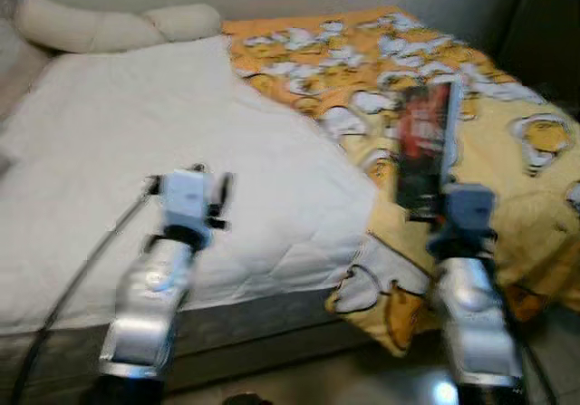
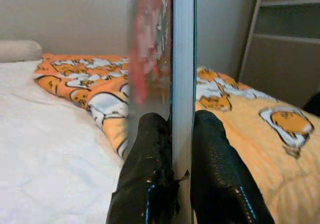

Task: Clean up the room

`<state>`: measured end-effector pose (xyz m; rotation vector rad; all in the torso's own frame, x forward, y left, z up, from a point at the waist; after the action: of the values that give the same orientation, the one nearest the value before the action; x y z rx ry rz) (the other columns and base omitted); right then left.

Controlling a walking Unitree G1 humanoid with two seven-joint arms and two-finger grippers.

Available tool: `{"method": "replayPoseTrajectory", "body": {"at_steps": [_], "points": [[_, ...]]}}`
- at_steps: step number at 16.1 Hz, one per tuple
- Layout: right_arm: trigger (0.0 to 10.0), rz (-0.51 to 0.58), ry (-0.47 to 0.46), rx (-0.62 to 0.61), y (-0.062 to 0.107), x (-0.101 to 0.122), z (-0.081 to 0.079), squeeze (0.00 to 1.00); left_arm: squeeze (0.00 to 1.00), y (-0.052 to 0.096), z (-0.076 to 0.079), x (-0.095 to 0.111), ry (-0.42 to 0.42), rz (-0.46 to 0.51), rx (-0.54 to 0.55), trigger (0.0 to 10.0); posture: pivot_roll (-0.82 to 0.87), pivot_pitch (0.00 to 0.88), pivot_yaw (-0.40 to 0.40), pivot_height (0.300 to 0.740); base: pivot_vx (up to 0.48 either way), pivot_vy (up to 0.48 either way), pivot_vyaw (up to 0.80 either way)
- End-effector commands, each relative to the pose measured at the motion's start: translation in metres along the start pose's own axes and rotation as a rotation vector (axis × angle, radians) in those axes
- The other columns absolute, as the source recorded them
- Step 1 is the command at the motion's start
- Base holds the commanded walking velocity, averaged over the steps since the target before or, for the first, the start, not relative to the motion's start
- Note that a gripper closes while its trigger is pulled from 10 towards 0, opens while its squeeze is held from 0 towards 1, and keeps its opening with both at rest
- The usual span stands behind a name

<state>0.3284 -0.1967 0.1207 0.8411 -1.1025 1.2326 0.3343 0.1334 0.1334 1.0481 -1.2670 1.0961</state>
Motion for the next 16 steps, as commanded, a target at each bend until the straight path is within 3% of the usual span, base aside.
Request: {"method": "replayPoseTrajectory", "body": {"at_steps": [1, 3, 5, 6, 7, 9, 11, 13, 15, 16], "points": [[10.0, 0.049, -0.033, 0.021, -0.002, 0.017, 0.001, 0.00, 0.00, 0.002, -0.011, -0.003, -0.008, -0.013, 0.035, 10.0, 0.00, 0.030, 0.018, 0.740, 0.000, 0.319, 0.00], [10.0, 0.019, -0.051, 0.039, 0.000, 0.008, -0.004, 0.00, 0.00, 0.004, -0.017, -0.005, -0.014, -0.005, 0.072, 10.0, 0.02, 0.000, -0.013, 0.740, 0.000, 0.319, 0.00], [10.0, 0.027, -0.080, 0.065, -0.002, 0.011, -0.009, 0.00, 0.00, 0.002, -0.017, 0.000, 0.018, 0.014, 0.086, 10.0, 0.00, 0.000, 0.005, 0.740, 0.000, 0.317, 0.00], [10.0, 0.016, 0.038, 0.067, -0.003, 0.010, -0.009, 0.00, 0.00, -0.001, -0.017, -0.002, 0.010, 0.005, 0.082, 10.0, -0.02, 0.000, 0.014, 0.740, 0.000, 0.319, 0.00], [10.0, 0.013, 0.074, 0.064, -0.003, 0.010, -0.008, 0.00, 0.00, -0.003, -0.016, -0.003, 0.003, 0.001, 0.079, 10.0, -0.02, 0.000, 0.015, 0.740, 0.000, 0.319, 0.00], [10.0, 0.064, -0.054, 0.078, -0.010, 0.023, -0.004, 0.00, 0.00, -0.007, -0.008, -0.001, 0.014, 0.009, 0.052, 10.0, -0.02, 0.000, 0.005, 0.740, 0.000, 0.270, 0.00], [10.0, 0.051, -0.039, 0.078, -0.013, 0.021, -0.003, 0.00, 0.00, -0.008, -0.005, -0.001, 0.010, 0.012, 0.046, 10.0, 0.00, 0.000, -0.023, 0.740, 0.000, 0.266, 0.00], [10.0, 0.023, -0.089, 0.077, -0.011, 0.014, -0.005, 0.00, 0.00, -0.007, -0.010, 0.001, 0.009, 0.020, 0.065, 10.0, 0.00, 0.000, -0.024, 0.740, 0.000, 0.266, 0.00], [10.0, 0.007, -0.125, -0.008, -0.010, 0.012, 0.001, 0.00, 0.00, -0.009, -0.018, 0.004, -0.004, 0.024, 0.075, 10.0, 0.00, 0.000, -0.013, 0.740, 0.000, 0.133, 0.00], [10.0, 0.059, -0.157, 0.006, -0.009, 0.019, -0.002, 0.00, 0.00, -0.012, -0.018, 0.006, -0.005, 0.027, 0.063, 10.0, 0.00, 0.000, -0.003, 0.740, 0.000, 0.000, 0.00]]}}
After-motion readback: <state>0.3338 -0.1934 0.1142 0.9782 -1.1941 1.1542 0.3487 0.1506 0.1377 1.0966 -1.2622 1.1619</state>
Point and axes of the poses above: a point about 5 cm out from each wrist's last joint towards the gripper, its own y axis pointing back from the gripper into the wrist, its own x axis along the axis of the wrist's last joint, z = x × y, the point moved 6 cm from there along -y, pointing out of the wrist towards the gripper, and after that the axes turned 11 degrees about y, right-handed, at the moved point
